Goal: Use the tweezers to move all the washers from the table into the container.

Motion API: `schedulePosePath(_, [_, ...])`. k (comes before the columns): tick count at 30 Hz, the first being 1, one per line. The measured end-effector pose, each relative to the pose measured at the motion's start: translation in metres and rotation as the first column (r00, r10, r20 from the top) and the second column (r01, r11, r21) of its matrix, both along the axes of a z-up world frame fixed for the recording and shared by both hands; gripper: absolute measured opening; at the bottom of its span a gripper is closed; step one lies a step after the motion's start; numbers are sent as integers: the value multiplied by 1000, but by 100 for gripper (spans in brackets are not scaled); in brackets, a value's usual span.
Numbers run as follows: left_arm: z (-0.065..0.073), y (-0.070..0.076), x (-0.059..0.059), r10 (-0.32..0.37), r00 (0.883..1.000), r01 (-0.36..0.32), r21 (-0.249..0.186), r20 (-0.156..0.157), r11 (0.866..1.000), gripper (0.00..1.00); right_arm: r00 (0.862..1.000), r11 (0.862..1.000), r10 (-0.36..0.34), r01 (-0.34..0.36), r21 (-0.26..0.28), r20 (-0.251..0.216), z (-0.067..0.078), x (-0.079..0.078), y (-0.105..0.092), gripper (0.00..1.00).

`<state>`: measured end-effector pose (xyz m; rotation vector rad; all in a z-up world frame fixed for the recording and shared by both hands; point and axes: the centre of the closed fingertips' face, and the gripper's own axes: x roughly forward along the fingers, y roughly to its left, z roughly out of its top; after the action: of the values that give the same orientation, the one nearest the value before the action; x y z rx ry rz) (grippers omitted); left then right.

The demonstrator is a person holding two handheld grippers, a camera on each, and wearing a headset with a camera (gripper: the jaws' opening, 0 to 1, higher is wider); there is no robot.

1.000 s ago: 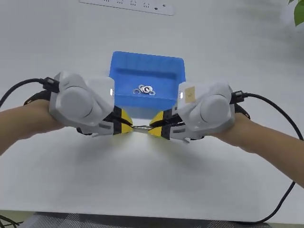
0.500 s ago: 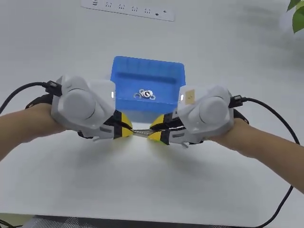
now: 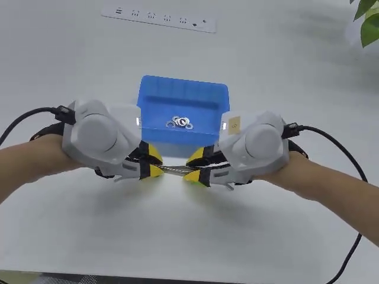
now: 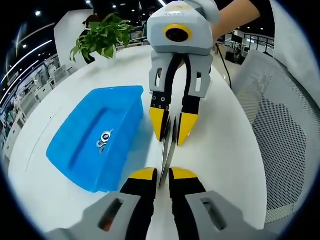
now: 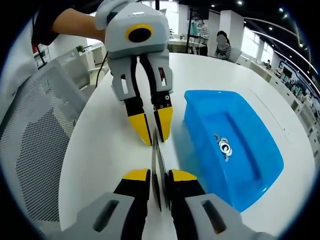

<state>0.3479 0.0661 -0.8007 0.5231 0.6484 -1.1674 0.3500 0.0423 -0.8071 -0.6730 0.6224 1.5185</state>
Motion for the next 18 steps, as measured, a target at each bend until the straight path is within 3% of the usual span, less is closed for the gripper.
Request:
schedulePosePath(5, [1, 5, -1, 14, 1000, -14, 3, 4, 1000, 17, 999, 999, -32, 32, -7, 0, 0, 3, -5, 19])
schedulePosePath(9, [6, 8, -2, 50, 999, -50, -25, -2, 998, 19, 999, 999, -53, 53, -11, 0, 0, 4, -12, 20])
schedulePosePath(18, [11, 22, -10, 144, 989, -145, -71, -13, 987, 23, 990, 989, -139, 140, 54, -14, 17, 10, -16, 21])
